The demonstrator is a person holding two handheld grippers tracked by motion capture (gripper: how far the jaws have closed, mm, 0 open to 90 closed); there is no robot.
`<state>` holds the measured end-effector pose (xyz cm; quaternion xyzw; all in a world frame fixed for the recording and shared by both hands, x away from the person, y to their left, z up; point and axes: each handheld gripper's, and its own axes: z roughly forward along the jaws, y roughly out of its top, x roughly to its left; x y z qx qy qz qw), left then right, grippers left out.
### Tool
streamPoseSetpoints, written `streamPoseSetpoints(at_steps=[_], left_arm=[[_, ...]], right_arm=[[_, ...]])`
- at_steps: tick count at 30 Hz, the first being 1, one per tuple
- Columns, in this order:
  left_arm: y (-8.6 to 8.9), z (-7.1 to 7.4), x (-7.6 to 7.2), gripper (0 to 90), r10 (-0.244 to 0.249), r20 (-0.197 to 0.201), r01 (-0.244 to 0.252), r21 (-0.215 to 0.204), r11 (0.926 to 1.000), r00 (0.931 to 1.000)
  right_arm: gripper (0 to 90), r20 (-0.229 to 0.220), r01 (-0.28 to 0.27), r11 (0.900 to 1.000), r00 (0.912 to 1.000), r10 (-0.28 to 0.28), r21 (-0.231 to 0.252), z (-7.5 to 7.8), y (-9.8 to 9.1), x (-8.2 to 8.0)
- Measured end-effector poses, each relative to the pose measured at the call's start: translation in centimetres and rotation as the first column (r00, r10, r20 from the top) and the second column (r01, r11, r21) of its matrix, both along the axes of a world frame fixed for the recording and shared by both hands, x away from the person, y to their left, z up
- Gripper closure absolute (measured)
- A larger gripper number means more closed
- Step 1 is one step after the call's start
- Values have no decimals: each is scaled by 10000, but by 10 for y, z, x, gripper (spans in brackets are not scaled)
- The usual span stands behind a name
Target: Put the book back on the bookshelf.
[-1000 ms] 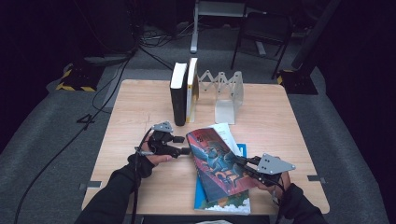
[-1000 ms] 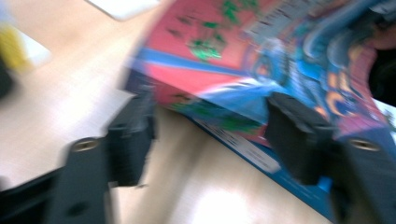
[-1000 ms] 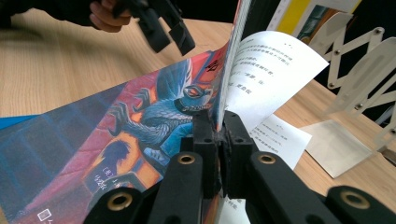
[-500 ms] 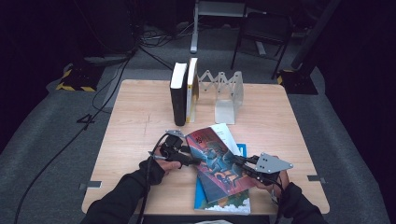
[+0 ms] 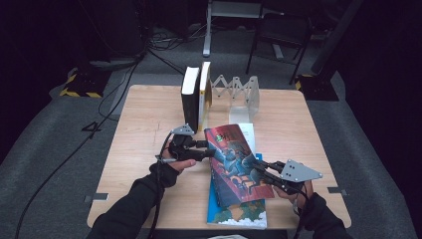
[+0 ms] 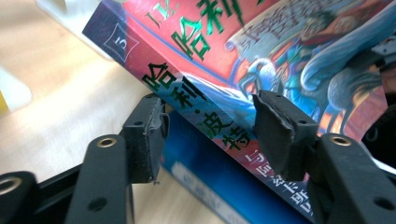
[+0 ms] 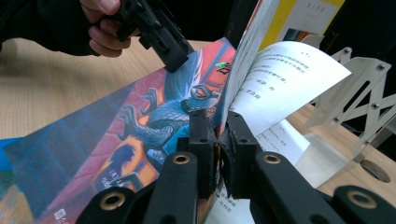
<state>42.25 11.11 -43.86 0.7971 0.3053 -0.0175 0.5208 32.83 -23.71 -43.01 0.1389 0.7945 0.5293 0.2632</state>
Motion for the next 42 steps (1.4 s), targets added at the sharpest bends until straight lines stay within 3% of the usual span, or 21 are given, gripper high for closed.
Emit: streamPoseSetpoints(at_steps=[4, 8, 10, 17, 21, 23, 28, 35, 36, 38, 41, 42], left_arm=[[-2, 6, 6, 496, -125, 340, 135, -304, 9994, 9993], [1, 19, 5, 527, -248, 1016, 308, -582, 9978, 9945], [3, 21, 6, 540, -367, 1100, 439, -640, 9970, 9933], [1, 19, 4, 550, -390, 1196, 492, -832, 9953, 9921], [0, 20, 3, 565, -501, 1272, 625, -951, 9935, 9906], [-1, 21, 1, 568, -530, 1422, 667, -931, 9934, 9884], [-4, 28, -7, 574, -662, 1820, 856, -1012, 9912, 9811], [-11, 44, -26, 597, -1066, 2752, 1365, -916, 9864, 9554], [-12, 46, -29, 597, -1155, 2912, 1473, -898, 9850, 9497], [-14, 51, -35, 601, -1334, 3166, 1675, -830, 9824, 9391], [-17, 60, -44, 604, -1533, 3720, 1843, -493, 9816, 9155], [-18, 62, -45, 605, -1496, 3829, 1800, -447, 9827, 9116]], right_arm=[[829, 303, 25, 10000, 9995, -28, 87, 3, -3, -1], [821, 645, -41, 9997, 9979, 26, 228, 7, -4, -2], [814, 714, -63, 9995, 9974, 41, 308, 7, -5, -3], [701, 261, -48, 9993, 9997, 38, 384, 4, -6, 0], [660, 67, 204, 9996, 9998, -205, 193, 2, -6, 4], [640, -296, 401, 9991, 9988, -398, 112, -2, -8, 10], [605, -647, 643, 9979, 9959, -636, 90, -8, -9, 18], [529, -1146, 742, 9963, 9910, -689, 428, -11, -9, 28], [529, -1146, 742, 9963, 9910, -689, 428, -11, -9, 28], [517, -1567, 722, 9952, 9858, -612, 655, -8, -10, 33], [619, -1338, 535, 9944, 9902, -410, 912, -3, -9, 33], [637, -1194, 476, 9943, 9922, -360, 959, 1, -9, 32]])
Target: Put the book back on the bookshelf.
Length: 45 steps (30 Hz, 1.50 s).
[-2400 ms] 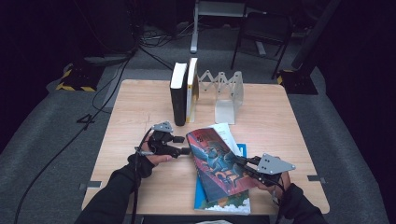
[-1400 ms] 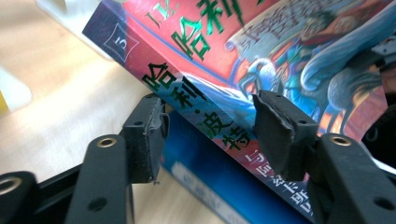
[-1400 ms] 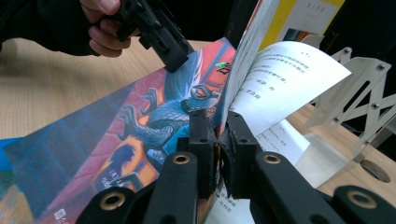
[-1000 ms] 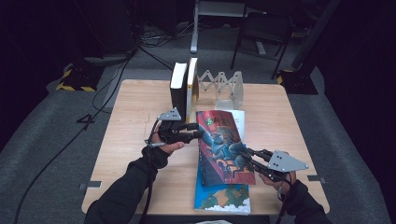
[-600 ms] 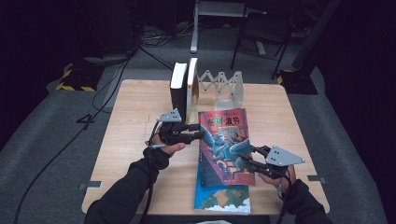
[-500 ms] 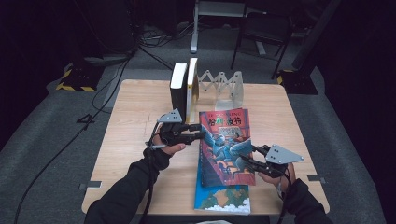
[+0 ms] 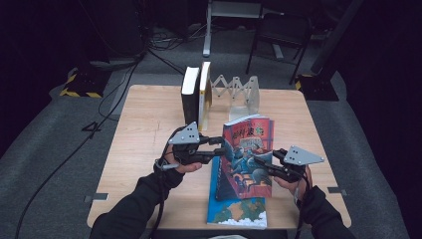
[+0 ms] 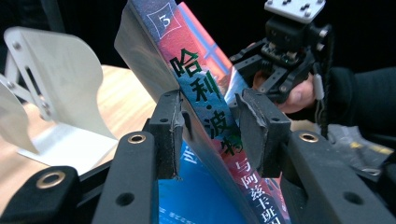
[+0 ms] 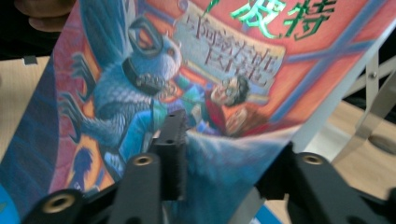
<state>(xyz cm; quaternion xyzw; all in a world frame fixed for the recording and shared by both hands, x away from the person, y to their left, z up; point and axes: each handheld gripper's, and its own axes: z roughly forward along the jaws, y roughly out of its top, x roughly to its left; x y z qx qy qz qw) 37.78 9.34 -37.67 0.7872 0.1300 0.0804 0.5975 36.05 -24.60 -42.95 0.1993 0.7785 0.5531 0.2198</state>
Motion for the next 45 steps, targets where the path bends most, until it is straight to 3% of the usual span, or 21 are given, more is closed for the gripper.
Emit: streamPoseSetpoints(at_steps=[2, 4, 7, 12, 14, 17, 21, 25, 28, 32, 35, 39, 40, 42, 43, 45], left_arm=[[1, 5, 0, 623, -34, 178, 34, -7, 10000, 9998], [2, 13, 0, 631, -40, 561, 35, 82, 10000, 9984], [4, 19, -3, 663, -111, 943, 94, 182, 9998, 9955], [12, 17, -11, 667, -10, 1353, -20, 215, 9998, 9908], [21, 11, -12, 666, 282, 1193, -272, -101, 9996, 9925], [27, 7, -11, 667, 93, 947, -75, -196, 9998, 9955], [24, -4, -14, 635, 76, 959, -123, 485, 9987, 9954], [23, -12, -10, 611, 68, 604, -96, 467, 9989, 9982], [18, -19, -9, 578, 54, 469, -90, 771, 9970, 9989], [10, -29, -7, 549, -16, 27, 14, 940, 9956, 10000], [3, -35, -4, 523, 10, -178, 10, 1146, 9934, 9998], [-3, -36, -4, 514, 79, -250, -43, 1395, 9902, 9997], [-9, -39, -3, 504, 187, -277, -137, 1705, 9853, 9994], [-13, -40, -4, 497, 226, -269, -173, 1827, 9830, 9994], [-16, -42, -4, 497, 238, -240, -185, 2002, 9796, 9994], [-18, -42, -7, 524, 248, -63, -230, 2005, 9794, 9997]], right_arm=[[655, 94, -17, 10000, 10000, 17, 58, 2, 0, -1], [705, 558, -42, 10000, 9984, 40, 31, 10, 2, -2], [752, 916, -69, 9999, 9958, 61, 93, 16, 5, -3], [774, 1278, -212, 9998, 9916, 202, 66, 19, 6, -11], [789, 1599, -351, 9993, 9864, 370, -147, 22, 9, -21], [799, 1804, -448, 9987, 9824, 488, -262, 23, 11, -26], [823, 2001, -620, 9973, 9774, 685, -384, 24, 10, -33], [838, 2121, -750, 9961, 9737, 831, -462, 24, 9, -39], [844, 2246, -748, 9954, 9706, 864, -599, 24, 9, -42], [855, 2178, -834, 9956, 9718, 907, -426, 22, 7, -43], [859, 2359, -898, 9942, 9665, 1013, -587, 23, 11, -46], [859, 2409, -979, 9931, 9642, 1107, -644, 23, 11, -48], [858, 2401, -1004, 9930, 9642, 1124, -618, 23, 12, -48], [858, 2476, -979, 9929, 9624, 1117, -673, 23, 13, -49], [858, 2476, -979, 9929, 9624, 1117, -673, 23, 13, -49], [853, 2527, -975, 9925, 9609, 1131, -734, 23, 14, -50]])
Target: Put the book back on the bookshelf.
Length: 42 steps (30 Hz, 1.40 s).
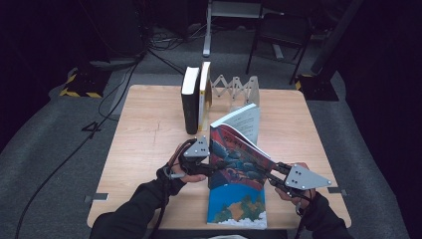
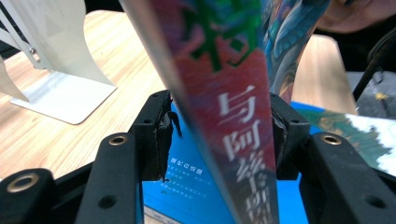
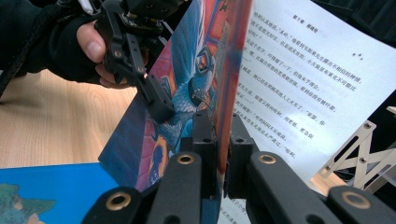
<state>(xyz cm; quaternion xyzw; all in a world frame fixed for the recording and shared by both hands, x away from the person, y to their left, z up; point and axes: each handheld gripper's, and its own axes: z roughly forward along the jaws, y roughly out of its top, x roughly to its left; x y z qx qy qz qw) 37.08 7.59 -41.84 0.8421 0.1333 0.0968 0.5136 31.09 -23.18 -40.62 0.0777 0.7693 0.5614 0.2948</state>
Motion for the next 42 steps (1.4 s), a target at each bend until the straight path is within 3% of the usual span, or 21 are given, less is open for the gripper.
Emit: streamPoseSetpoints(at_steps=[4, 5, 10, 13, 16, 18, 21, 25, 33, 42], left_arm=[[1, 1, -5, 641, -83, 308, 78, 172, 9998, 9995], [3, 0, -7, 662, -292, 364, 285, 192, 9994, 9989], [3, 1, -14, 698, -554, 500, 540, 291, 9981, 9972], [4, 1, -16, 707, -646, 485, 633, 268, 9976, 9967], [4, 1, -18, 713, -733, 495, 722, 233, 9971, 9961], [4, 0, -19, 719, -806, 478, 798, 180, 9966, 9956], [3, -1, -23, 725, -862, 528, 859, 80, 9963, 9949], [3, -2, -25, 724, -860, 594, 862, -6, 9963, 9945], [-2, -5, -27, 707, -502, 621, 530, -442, 9976, 9968], [-11, -3, -31, 697, -232, 674, 331, -1493, 9882, 9975]], right_arm=[[803, 64, 244, 9996, 9997, -245, 130, -2, -1, 2], [768, -20, 410, 9990, 9992, -410, 170, -2, -3, 5], [655, -307, 755, 9966, 9968, -745, 343, -4, -9, 10], [568, -513, 1243, 9913, 9912, -1221, 424, -6, -16, 15], [447, -1161, 1619, 9866, 9805, -1584, 218, -10, -19, 23], [399, -1702, 1475, 9890, 9749, -1432, 128, -15, -20, 30], [359, -2116, 1155, 9933, 9709, -1121, 39, -19, -15, 35], [385, -2154, 848, 9961, 9725, -880, -239, -21, -8, 34], [409, -2123, 1017, 9941, 9713, -1073, -371, -25, -6, 31], [409, -2130, 999, 9941, 9712, -1065, -418, -26, -5, 29]])
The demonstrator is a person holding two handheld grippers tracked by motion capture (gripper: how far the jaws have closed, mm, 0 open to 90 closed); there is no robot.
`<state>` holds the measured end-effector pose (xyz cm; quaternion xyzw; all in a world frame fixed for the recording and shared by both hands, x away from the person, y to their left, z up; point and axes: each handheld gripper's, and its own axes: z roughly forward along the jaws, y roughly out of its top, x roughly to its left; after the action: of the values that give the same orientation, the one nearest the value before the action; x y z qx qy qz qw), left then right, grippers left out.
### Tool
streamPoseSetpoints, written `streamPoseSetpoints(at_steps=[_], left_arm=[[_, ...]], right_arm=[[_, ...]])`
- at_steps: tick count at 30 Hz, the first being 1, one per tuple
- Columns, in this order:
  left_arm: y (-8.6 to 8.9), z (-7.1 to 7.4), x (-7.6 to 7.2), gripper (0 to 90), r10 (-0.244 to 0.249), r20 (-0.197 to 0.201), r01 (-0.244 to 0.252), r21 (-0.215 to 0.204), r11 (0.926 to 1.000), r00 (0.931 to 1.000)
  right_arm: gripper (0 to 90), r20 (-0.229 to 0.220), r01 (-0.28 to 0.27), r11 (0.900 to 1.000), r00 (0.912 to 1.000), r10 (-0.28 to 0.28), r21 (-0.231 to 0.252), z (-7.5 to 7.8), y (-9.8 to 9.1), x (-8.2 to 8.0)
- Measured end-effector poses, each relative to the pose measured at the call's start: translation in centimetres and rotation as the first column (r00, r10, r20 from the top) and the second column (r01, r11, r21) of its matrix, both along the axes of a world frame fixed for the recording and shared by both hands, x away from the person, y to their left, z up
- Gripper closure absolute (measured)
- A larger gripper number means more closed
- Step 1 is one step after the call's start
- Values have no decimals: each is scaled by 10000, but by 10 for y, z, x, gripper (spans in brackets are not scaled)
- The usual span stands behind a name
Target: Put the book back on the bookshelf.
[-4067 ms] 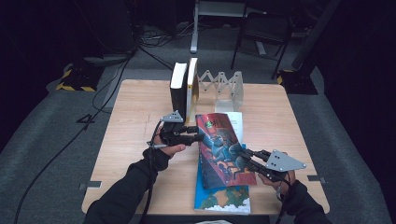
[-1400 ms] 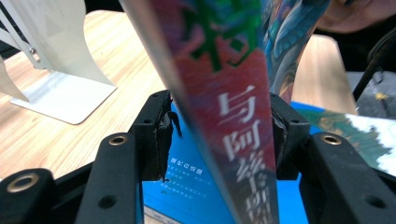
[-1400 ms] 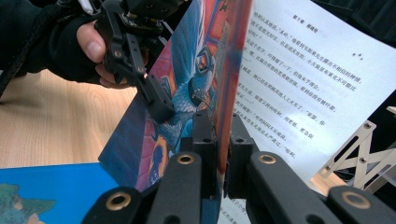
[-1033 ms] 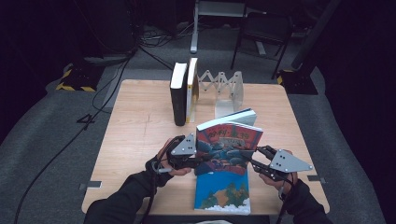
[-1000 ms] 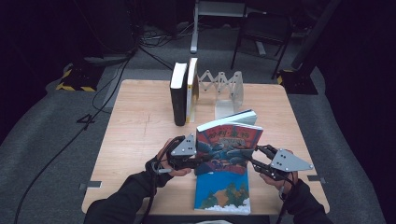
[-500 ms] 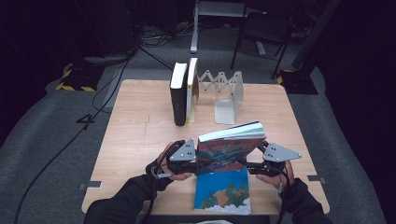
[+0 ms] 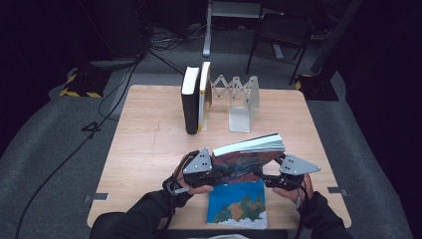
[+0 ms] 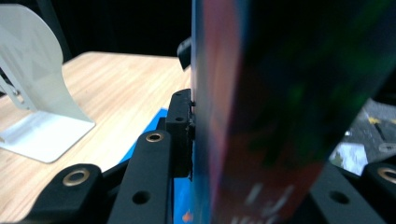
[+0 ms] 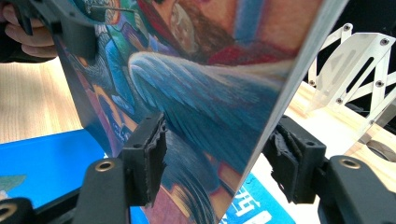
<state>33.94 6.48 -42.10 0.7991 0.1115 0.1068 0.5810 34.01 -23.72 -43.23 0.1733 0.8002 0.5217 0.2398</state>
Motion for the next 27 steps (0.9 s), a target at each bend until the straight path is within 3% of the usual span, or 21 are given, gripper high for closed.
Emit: streamPoseSetpoints(at_steps=[10, 21, 27], left_arm=[[-2, 13, 2, 662, -23, 207, 37, -719, 9974, 9998], [-3, 17, 6, 719, 100, 405, -74, -625, 9980, 9991], [-2, 27, 8, 697, 296, 596, -231, -1056, 9941, 9978]], right_arm=[[402, -35, 22, 10000, 10000, -22, 5, -1, 2, 1], [380, -262, 25, 9999, 9997, -30, -163, -4, 4, 4], [380, -376, 145, 9999, 9992, -148, -71, -4, 6, 6]])
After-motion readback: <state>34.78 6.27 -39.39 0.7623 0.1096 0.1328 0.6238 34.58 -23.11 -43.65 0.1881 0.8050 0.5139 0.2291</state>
